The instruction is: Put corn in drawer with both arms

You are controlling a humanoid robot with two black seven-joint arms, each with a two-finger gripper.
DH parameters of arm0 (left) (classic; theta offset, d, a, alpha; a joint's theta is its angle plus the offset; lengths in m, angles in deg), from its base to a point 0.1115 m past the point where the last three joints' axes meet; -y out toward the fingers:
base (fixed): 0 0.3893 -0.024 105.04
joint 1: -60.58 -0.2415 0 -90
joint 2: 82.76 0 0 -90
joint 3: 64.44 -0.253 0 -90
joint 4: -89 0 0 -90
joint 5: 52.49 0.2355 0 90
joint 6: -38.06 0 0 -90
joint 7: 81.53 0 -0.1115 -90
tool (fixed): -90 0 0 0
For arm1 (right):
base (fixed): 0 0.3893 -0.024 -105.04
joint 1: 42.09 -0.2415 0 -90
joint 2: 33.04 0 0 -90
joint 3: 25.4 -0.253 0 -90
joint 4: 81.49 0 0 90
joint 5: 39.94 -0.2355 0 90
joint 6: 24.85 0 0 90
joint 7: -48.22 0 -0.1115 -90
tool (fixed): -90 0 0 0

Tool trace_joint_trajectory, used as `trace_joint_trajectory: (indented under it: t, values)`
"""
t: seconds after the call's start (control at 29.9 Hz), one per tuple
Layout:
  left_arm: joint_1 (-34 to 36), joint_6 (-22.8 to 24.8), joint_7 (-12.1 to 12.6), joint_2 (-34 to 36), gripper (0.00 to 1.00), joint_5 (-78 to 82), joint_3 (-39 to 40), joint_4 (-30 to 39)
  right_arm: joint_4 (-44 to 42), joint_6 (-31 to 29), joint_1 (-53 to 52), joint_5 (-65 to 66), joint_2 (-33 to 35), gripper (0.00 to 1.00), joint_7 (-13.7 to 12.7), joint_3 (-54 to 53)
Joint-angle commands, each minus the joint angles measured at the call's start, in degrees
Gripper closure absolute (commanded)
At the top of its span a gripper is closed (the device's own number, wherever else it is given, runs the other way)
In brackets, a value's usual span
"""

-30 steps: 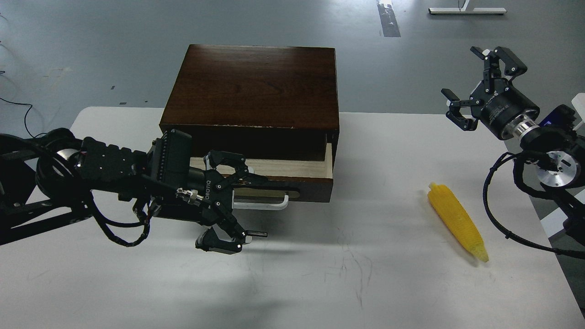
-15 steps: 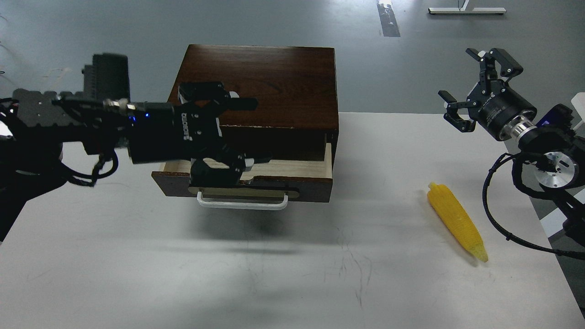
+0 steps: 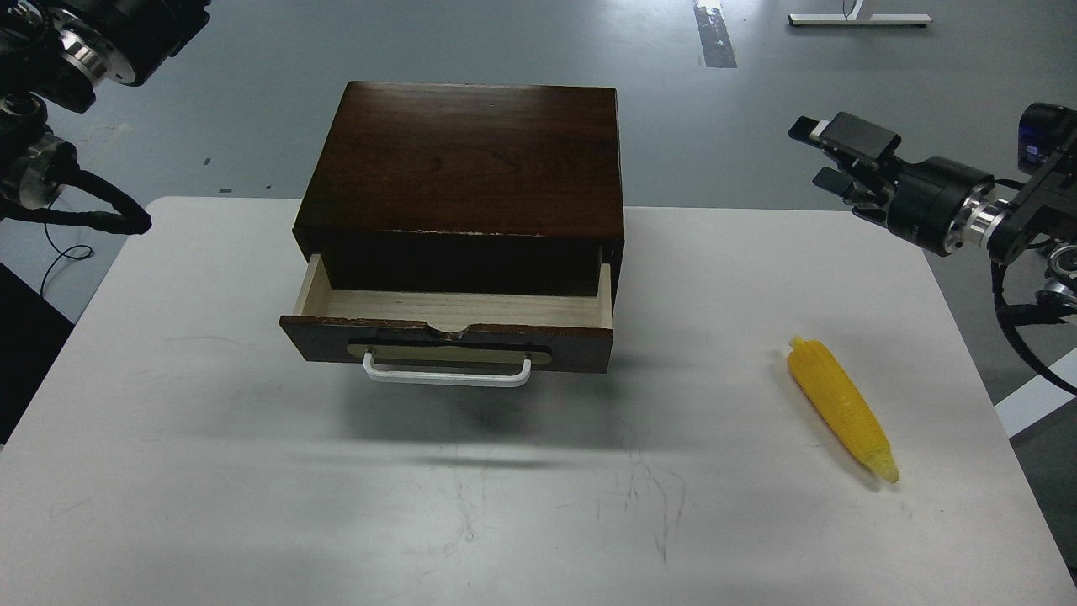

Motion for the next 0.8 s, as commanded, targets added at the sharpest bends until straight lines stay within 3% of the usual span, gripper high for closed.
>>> trace_joint_trajectory:
  t: [0.0,0.1,0.23,0.5,0.77]
  values:
    - [-0.2,5.2,4.2,-1.4,0.02,-6.6,0.0,-8.1,6.2,0.0,-2.0,17.0,8.5,0.00,4.4,6.1]
    - [-0.3,7.0,5.7,-1.6,0.02,-10.4,0.0,-10.1,10.5,0.0,-3.6,26.1,13.5,0.00,8.2,11.0]
    - [-0.4,7.7,6.5,-3.0,0.02,-13.3,0.0,-13.3,13.3,0.0,-4.8,34.3,15.7,0.00,10.2,17.9]
    - [-1.2,7.6,6.5,-6.2,0.02,-13.5,0.0,-17.4,12.5,0.4,-3.9,35.7,15.2,0.00,9.8,24.5]
    - [-1.2,7.6,6.2,-6.4,0.02,-13.4,-0.1,-17.4,9.2,1.9,-3.1,35.8,14.2,0.00,7.4,27.5]
